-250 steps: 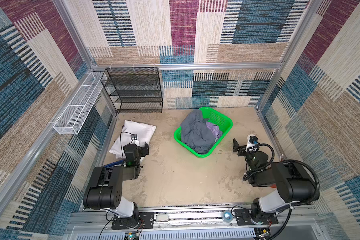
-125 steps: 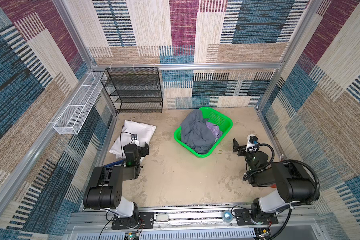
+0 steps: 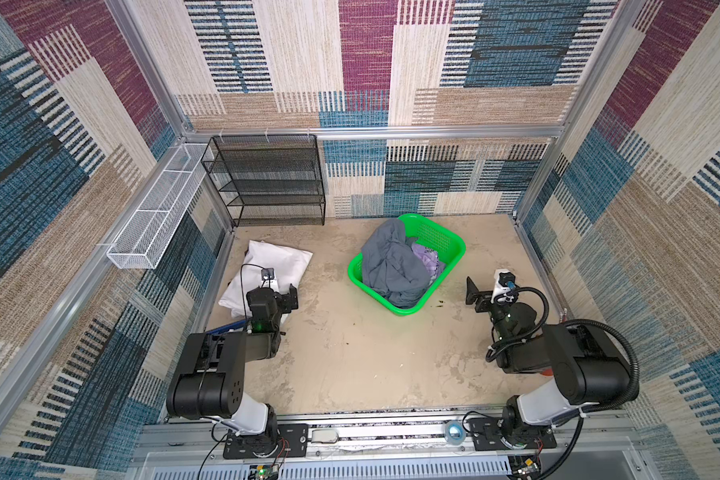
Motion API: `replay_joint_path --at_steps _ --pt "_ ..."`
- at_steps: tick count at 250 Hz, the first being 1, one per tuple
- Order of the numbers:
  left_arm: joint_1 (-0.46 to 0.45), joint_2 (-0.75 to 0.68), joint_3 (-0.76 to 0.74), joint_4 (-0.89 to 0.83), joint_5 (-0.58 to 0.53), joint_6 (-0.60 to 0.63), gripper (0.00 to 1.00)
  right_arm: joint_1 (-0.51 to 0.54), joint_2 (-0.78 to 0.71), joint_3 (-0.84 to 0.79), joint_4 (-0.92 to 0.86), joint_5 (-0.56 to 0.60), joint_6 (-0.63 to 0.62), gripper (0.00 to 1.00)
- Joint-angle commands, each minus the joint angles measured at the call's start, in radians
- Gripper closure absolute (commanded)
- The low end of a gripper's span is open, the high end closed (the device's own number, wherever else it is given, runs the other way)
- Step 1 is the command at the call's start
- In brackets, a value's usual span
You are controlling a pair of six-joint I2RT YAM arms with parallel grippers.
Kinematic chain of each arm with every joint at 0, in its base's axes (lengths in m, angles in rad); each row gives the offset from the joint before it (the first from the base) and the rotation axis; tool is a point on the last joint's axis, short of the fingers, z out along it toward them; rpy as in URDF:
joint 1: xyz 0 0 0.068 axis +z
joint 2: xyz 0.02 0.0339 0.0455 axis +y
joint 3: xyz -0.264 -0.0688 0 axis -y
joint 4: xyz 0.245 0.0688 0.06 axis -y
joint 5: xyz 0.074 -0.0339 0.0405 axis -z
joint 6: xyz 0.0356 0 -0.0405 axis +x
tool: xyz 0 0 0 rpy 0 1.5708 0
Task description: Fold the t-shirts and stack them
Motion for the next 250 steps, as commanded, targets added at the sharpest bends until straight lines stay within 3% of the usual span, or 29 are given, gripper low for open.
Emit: replay_joint_path --at_steps 1,37,55,68,89,111,137,165,200,250 --pt "0.0 -0.002 0.008 0.002 0.009 -0.033 0.01 0.0 -0.002 -0.006 0.032 -0.005 0.01 0.01" --pt "-0.011 -0.1 -0.004 -0.046 -0.025 -0.03 0.01 0.004 -0.077 -0.044 0.043 0.037 0.016 0.01" --pt "-0.037 -0.243 0.023 -0.196 -0.105 -0.033 0.02 0.025 -0.211 -0.018 -0.115 0.113 0.019 0.01" --pt "-0.053 -0.351 0.037 -0.273 -0.142 -0.117 0.01 0.034 -0.301 0.038 -0.29 0.131 0.031 0.01" --pt "-0.077 -0.468 0.122 -0.417 -0.035 -0.254 0.01 0.064 -0.374 0.163 -0.555 0.11 0.029 0.06" --pt "-0.157 -0.478 0.332 -0.744 0.067 -0.284 0.0 0.144 -0.367 0.319 -0.817 0.085 -0.027 0.06" --pt "-0.205 -0.426 0.528 -1.08 0.36 -0.313 0.01 0.284 -0.316 0.468 -1.055 0.065 -0.064 0.06" --pt "-0.244 -0.421 0.542 -1.183 0.607 -0.374 0.01 0.463 -0.236 0.604 -1.264 0.049 -0.105 0.17" --pt "-0.306 -0.446 0.504 -1.288 0.654 -0.372 0.01 0.621 -0.143 0.71 -1.393 -0.024 -0.115 0.27" --pt "-0.346 -0.482 0.442 -1.334 0.584 -0.41 0.01 0.741 -0.017 0.782 -1.463 -0.042 -0.109 0.37"
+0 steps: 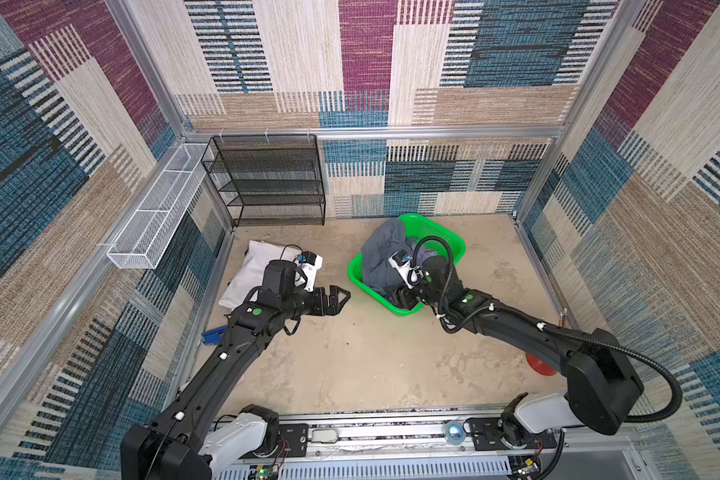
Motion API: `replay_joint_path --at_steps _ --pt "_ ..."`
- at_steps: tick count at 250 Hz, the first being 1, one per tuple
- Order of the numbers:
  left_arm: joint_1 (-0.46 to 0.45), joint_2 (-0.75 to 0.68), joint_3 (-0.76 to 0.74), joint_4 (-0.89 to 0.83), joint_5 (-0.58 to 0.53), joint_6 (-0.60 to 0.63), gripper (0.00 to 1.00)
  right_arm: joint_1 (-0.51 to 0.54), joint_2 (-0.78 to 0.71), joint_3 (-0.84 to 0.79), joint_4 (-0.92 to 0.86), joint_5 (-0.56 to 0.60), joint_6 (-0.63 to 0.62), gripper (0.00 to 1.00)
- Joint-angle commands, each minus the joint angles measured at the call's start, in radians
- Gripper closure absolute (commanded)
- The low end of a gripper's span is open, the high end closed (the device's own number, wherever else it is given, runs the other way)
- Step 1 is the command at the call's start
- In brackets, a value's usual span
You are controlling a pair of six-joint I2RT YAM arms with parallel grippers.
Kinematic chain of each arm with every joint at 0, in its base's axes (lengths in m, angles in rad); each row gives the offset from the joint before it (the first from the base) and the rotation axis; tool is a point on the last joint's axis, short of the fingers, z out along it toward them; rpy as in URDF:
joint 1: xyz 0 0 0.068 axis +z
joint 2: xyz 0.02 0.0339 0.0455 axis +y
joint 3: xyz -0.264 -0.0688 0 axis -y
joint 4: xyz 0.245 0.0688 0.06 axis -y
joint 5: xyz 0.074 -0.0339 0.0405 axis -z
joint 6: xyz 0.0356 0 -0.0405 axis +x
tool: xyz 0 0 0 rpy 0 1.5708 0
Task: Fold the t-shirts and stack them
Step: 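Reach the right gripper into the green basket and grasp the grey t-shirt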
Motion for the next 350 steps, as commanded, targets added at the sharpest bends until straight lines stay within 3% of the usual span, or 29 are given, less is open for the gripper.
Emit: replay_joint_path --at_steps 1,37,74,161,203,244,294,350 --pt "-0.01 -0.026 -0.039 -0.066 0.001 -0.051 0.01 0.042 0.06 0.033 -0.099 -0.017 -0.007 0.37" --pt "-0.013 -0.082 -0.093 -0.045 -0.049 -0.097 0.01 0.075 0.127 0.061 -0.068 0.112 0.051 0.43" --pt "-0.013 -0.143 -0.13 -0.037 -0.089 -0.128 0.01 0.075 0.151 0.077 -0.024 0.172 0.08 0.44" --pt "-0.013 -0.182 -0.173 -0.009 -0.135 -0.172 0.01 0.079 0.236 0.125 -0.051 0.151 0.054 0.52" --pt "-0.013 -0.17 -0.177 0.002 -0.144 -0.178 0.01 0.079 0.288 0.154 -0.061 0.194 0.067 0.75" --pt "-0.013 -0.153 -0.166 0.012 -0.15 -0.17 0.01 0.072 0.321 0.191 -0.036 0.319 0.094 0.88" --pt "-0.013 -0.097 -0.125 0.019 -0.134 -0.154 0.01 -0.066 0.373 0.285 -0.028 0.353 0.12 0.91" --pt "-0.015 -0.028 -0.07 0.082 -0.083 -0.138 0.01 -0.278 0.525 0.509 -0.073 0.341 0.132 0.91"
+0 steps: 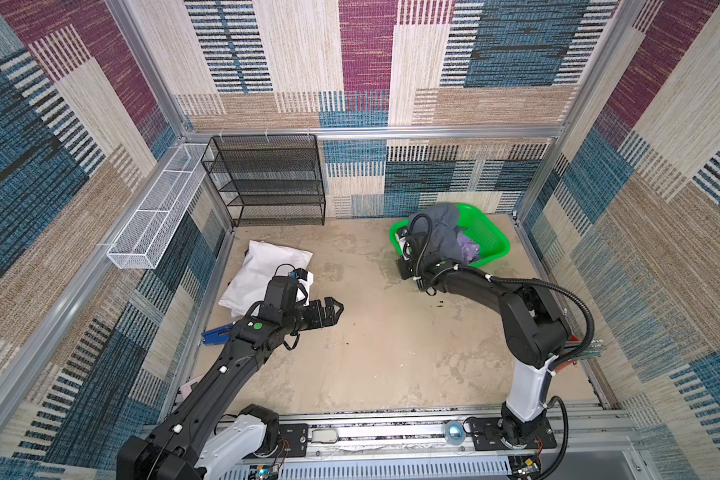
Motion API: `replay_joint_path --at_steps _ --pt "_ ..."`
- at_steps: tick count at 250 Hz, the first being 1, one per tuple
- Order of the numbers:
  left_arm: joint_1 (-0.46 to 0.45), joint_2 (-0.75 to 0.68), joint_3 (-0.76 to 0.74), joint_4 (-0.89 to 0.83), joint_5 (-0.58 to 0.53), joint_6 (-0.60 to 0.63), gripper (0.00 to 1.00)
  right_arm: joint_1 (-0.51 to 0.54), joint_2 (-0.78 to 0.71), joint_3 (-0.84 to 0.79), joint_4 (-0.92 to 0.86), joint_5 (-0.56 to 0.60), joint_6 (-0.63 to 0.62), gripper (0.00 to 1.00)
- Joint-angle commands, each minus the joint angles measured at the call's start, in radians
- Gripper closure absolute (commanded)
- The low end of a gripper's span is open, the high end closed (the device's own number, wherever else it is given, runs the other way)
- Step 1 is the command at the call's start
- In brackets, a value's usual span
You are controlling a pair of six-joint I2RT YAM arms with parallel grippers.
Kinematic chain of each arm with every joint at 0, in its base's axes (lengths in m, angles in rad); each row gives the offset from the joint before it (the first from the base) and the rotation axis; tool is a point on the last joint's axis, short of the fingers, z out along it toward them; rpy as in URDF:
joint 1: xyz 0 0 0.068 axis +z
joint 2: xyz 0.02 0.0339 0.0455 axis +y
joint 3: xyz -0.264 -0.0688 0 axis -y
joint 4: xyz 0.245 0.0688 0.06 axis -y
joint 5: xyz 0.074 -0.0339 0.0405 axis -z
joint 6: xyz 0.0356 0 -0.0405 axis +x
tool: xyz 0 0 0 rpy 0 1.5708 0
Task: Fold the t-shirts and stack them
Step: 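Reach the right gripper into the green basket and grasp the grey t-shirt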
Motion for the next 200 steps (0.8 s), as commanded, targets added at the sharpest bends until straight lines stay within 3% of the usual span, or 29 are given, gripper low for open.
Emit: replay_joint_path --at_steps 1,57,130,173,200 --pt "-0.001 0.026 0.037 0.075 0.045 0.021 0.01 -0.072 0.072 0.106 0.004 0.021 0.042 0.91" --pt "-0.001 0.147 0.17 0.113 0.071 0.078 0.01 -0.16 0.232 0.334 -0.117 0.015 0.081 0.91" --pt "-0.004 0.285 0.308 0.102 0.119 0.109 0.01 -0.192 0.299 0.399 -0.163 0.059 0.088 0.89" --pt "-0.017 0.333 0.339 0.12 0.126 0.107 0.01 -0.194 0.251 0.384 -0.129 0.01 0.063 0.51" --pt "-0.026 0.358 0.36 0.114 0.13 0.108 0.01 -0.199 0.189 0.364 -0.111 0.004 0.063 0.43"
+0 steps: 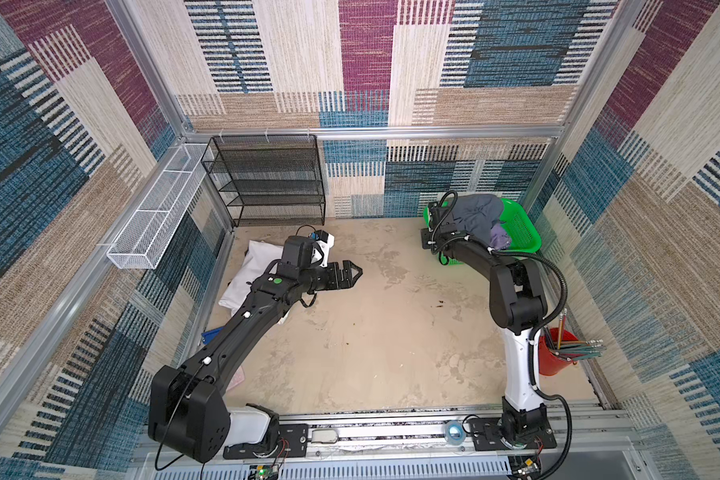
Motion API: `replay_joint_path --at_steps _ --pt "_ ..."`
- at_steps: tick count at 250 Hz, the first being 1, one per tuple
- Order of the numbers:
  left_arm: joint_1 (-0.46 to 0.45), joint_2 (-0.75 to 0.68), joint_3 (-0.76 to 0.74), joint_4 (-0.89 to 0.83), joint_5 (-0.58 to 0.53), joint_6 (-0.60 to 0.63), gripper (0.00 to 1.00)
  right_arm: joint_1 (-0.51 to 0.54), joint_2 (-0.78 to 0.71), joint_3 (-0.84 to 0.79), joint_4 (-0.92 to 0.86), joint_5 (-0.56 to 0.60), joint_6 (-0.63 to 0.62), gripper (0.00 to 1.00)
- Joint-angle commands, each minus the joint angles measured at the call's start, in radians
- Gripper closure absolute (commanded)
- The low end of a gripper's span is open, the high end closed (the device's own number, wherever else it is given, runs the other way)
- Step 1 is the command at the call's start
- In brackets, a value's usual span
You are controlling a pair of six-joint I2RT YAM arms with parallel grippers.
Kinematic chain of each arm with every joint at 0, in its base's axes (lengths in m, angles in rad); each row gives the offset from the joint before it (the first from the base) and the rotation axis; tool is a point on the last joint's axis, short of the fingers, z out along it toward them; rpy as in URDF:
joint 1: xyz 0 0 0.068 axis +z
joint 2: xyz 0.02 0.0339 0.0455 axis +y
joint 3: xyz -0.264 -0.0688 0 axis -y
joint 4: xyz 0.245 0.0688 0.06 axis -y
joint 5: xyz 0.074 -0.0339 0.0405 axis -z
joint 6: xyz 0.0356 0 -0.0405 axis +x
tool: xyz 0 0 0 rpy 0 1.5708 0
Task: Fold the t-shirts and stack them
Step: 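Reach the right gripper into the green basket and grasp the grey t-shirt, then lift the grey t-shirt up out of the basket with the right gripper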
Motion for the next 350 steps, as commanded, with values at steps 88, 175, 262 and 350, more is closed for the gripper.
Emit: replay_joint_path --at_steps 88,175,262,350 --pt "-0.041 0.027 -0.038 0.057 0.035 -0.011 0.01 -0.185 -0.154 -0.075 -0.013 -0.135 0.136 0.48" --pt "-0.053 -0.001 -0.074 0.083 0.033 -0.045 0.01 -0.235 -0.038 -0.012 -0.093 -0.146 0.117 0.51" --pt "-0.054 -0.029 -0.096 0.078 0.002 -0.046 0.01 -0.234 -0.008 0.038 -0.137 -0.149 0.11 1.0" --pt "-0.053 -0.049 -0.097 0.083 -0.007 -0.021 0.01 -0.201 -0.301 -0.08 0.041 -0.18 0.119 1.0"
